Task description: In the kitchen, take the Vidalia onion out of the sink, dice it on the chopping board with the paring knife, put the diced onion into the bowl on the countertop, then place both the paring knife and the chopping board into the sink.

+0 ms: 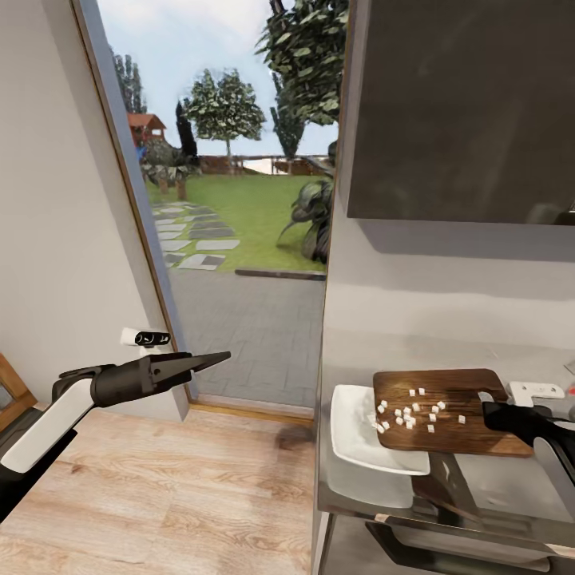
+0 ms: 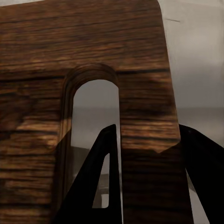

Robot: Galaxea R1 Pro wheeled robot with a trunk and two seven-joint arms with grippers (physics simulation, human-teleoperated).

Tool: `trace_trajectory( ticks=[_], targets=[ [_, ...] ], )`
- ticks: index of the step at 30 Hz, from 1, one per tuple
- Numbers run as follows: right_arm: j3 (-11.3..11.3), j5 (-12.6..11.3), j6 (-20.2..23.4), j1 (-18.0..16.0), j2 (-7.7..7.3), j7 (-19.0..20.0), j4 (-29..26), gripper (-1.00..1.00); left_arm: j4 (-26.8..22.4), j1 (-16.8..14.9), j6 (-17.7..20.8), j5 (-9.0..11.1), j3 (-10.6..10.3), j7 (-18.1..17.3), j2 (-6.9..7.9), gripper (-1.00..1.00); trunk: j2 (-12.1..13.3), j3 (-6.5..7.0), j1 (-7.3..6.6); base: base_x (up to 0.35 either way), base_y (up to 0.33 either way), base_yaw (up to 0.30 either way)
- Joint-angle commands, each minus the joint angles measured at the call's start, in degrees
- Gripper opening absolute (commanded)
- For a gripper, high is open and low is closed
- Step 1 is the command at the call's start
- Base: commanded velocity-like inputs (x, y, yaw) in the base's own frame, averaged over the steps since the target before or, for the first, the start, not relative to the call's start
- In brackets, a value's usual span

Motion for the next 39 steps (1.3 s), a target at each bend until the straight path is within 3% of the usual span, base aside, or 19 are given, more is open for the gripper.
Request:
trace_trajectory(
  ticks=[1, 14, 19, 39],
  targets=[
    [0.0, -0.6, 0.2, -0.1, -0.03, -0.5, -0.1, -1.0, 0.0, -0.1, 0.4, 0.5, -0.1, 0.0, 0.06, 1.0, -0.1, -0.13, 0.04, 0.0, 0.0, 0.0],
    [0.0, -1.1, 0.3, -0.1, -0.08, -0.3, -0.1, -1.0, 0.0, -0.1, 0.4, 0.4, -0.2, 0.0, 0.04, 1.0, -0.1, -0.13, 0.04, 0.0, 0.0, 0.0],
    [-0.3, -1.3, 1.0, -0.1, -0.19, 3.2, -0.1, -1.0, 0.0, -0.1, 0.4, 0.4, -0.1, 0.9, 0.01, 1.0, -0.1, -0.13, 0.04, 0.0, 0.0, 0.0],
    [-0.6, -1.3, 1.1, -0.1, -0.22, 4.7, -0.1, -1.0, -0.1, -0.1, 0.4, 0.0, -0.1, 2.4, -0.72, 1.0, -0.1, -0.13, 0.04, 0.0, 0.0, 0.0]
  ],
)
